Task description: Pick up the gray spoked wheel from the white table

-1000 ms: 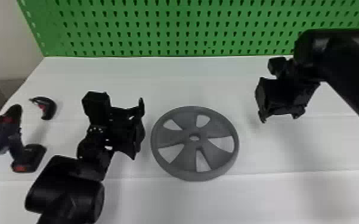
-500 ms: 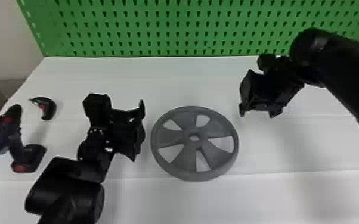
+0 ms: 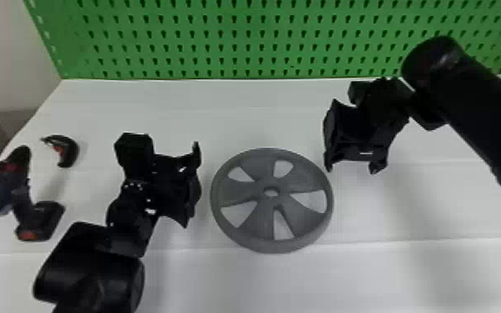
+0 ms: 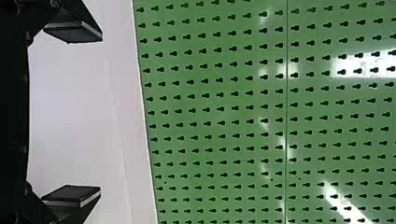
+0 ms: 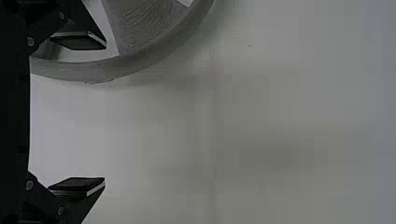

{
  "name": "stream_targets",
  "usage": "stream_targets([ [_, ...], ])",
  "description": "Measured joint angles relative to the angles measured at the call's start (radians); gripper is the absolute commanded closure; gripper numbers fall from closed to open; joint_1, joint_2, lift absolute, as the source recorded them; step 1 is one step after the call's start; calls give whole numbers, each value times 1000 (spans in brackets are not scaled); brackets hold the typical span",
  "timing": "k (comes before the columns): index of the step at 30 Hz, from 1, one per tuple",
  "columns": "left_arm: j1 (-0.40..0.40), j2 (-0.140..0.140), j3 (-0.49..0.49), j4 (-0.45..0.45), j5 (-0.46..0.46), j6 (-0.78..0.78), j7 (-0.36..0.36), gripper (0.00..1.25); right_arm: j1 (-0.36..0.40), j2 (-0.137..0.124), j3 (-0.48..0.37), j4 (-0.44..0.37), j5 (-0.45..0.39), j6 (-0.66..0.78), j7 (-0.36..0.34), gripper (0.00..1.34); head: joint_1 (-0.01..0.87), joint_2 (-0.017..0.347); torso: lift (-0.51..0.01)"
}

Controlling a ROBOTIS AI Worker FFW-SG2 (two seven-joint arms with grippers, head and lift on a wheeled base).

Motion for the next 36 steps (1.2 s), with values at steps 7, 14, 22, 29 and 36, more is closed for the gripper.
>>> stream_targets([
  [7, 0, 2, -1, 0, 0, 0, 0, 128, 20, 23, -164, -23, 16, 67, -73, 251, 767, 35, -107],
  [14, 4, 4, 1, 0, 4, 0, 0, 128, 87, 39, -307, -109, 68, 96, -93, 251, 767, 35, -107],
  [22, 4, 5, 0, -2, 6, 0, 0, 128, 109, 51, -289, -131, 76, 113, -103, 251, 767, 35, -107],
  [29, 6, 6, -2, -2, 6, 0, 0, 128, 129, 61, -333, -136, 97, 145, -126, 251, 767, 35, -107],
  [36, 9, 8, 0, -2, 9, 0, 0, 128, 158, 67, -364, -184, 98, 162, -151, 251, 767, 35, -107],
])
